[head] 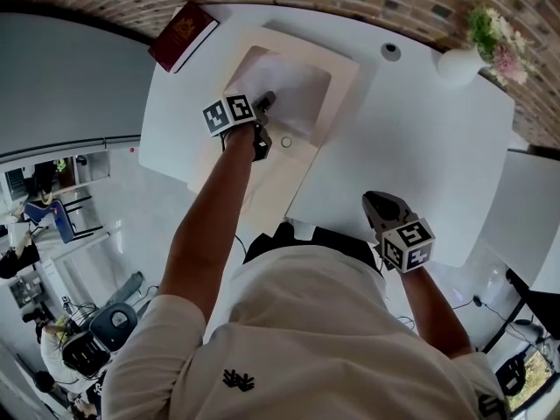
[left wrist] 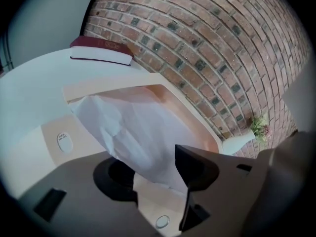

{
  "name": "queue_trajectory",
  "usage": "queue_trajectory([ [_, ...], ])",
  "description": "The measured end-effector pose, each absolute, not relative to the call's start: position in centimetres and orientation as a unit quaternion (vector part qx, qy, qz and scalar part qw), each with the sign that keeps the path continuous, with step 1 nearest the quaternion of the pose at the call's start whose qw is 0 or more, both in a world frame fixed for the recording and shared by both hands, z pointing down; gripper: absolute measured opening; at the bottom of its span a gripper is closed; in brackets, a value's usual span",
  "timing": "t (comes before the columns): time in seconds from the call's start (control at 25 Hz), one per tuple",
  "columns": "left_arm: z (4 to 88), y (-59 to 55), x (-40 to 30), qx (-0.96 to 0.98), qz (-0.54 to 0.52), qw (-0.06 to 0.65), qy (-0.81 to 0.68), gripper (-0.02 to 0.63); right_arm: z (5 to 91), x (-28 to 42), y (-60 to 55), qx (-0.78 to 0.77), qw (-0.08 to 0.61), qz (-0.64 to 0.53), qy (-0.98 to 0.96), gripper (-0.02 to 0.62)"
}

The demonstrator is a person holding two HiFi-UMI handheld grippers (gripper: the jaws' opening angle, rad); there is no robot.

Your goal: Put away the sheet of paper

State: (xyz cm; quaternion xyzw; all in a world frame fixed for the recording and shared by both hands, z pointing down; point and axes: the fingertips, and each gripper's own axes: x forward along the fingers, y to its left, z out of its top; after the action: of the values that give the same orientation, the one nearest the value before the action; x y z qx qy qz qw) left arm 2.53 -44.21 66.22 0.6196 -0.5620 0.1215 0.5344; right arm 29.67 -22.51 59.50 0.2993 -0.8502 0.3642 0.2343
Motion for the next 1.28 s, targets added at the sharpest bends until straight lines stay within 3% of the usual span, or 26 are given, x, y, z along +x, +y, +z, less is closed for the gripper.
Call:
queue_trajectory([
  [0.6, 64.0, -40.8, 1.1, 0.632, 0.124, 0.518, -0.563, 0.256, 59.1, 27.2, -21.3, 0.282, 0.232, 0.341, -0.866, 0.049],
  [1.28, 56.4, -30.2, -4.3, 0.696, 0.066, 0.494, -0.517, 0.256, 53.9, 17.7, -16.5, 0.267, 0.253, 0.273, -0.889, 0.049],
])
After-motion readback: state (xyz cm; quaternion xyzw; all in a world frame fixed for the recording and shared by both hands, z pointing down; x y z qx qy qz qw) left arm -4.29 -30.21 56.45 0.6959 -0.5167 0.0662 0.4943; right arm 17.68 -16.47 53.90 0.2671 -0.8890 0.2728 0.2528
